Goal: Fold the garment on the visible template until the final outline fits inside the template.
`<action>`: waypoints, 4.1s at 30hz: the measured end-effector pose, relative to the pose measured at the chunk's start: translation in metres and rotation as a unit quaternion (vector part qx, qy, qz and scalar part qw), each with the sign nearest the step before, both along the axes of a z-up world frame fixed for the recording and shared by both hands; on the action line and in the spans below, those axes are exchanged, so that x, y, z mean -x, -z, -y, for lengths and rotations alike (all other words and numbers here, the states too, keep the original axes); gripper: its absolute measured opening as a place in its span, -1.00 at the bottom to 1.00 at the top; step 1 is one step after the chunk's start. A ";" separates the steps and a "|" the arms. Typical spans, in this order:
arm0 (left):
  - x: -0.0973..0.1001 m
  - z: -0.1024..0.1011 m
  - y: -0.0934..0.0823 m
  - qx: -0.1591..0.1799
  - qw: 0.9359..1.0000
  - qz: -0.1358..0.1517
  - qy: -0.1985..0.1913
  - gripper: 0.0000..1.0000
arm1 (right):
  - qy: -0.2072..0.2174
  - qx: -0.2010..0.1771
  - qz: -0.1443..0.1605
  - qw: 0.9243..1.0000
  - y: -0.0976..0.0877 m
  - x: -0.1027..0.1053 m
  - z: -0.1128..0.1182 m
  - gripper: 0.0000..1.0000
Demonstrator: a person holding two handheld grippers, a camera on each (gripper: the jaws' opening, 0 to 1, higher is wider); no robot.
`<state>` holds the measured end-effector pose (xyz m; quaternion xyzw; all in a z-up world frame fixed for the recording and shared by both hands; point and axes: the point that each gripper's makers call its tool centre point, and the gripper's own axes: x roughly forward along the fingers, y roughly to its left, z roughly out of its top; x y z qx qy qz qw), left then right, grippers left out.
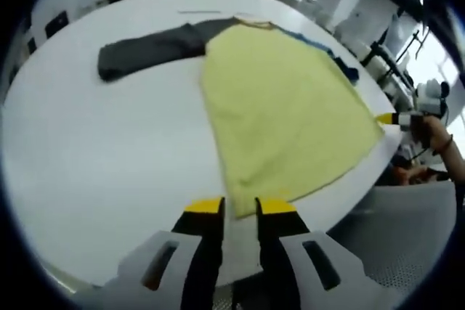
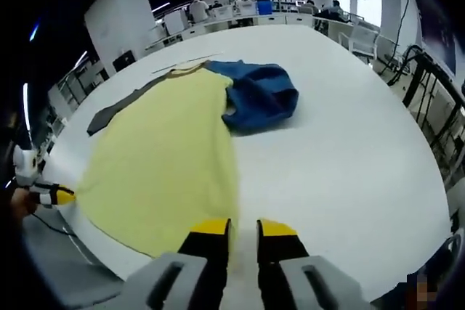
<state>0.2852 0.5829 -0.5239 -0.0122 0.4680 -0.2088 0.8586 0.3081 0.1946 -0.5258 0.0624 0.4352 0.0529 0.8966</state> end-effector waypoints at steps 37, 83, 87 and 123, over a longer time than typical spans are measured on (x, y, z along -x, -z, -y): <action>-0.033 0.004 -0.045 0.026 0.991 0.131 -0.012 0.17 | 0.035 0.038 0.108 0.993 -0.010 -0.145 0.062 -0.94; -0.037 -0.002 -0.044 0.036 0.990 0.136 -0.023 0.24 | 0.107 0.043 0.124 0.986 -0.039 -0.178 0.131 -1.00; -0.037 -0.002 -0.046 0.034 0.990 0.139 -0.022 0.27 | 0.111 0.038 0.121 0.986 -0.039 -0.180 0.133 -1.00; -0.036 0.001 -0.052 0.029 0.988 0.149 -0.008 0.78 | 0.064 -0.001 0.146 0.987 -0.085 -0.186 0.054 -1.00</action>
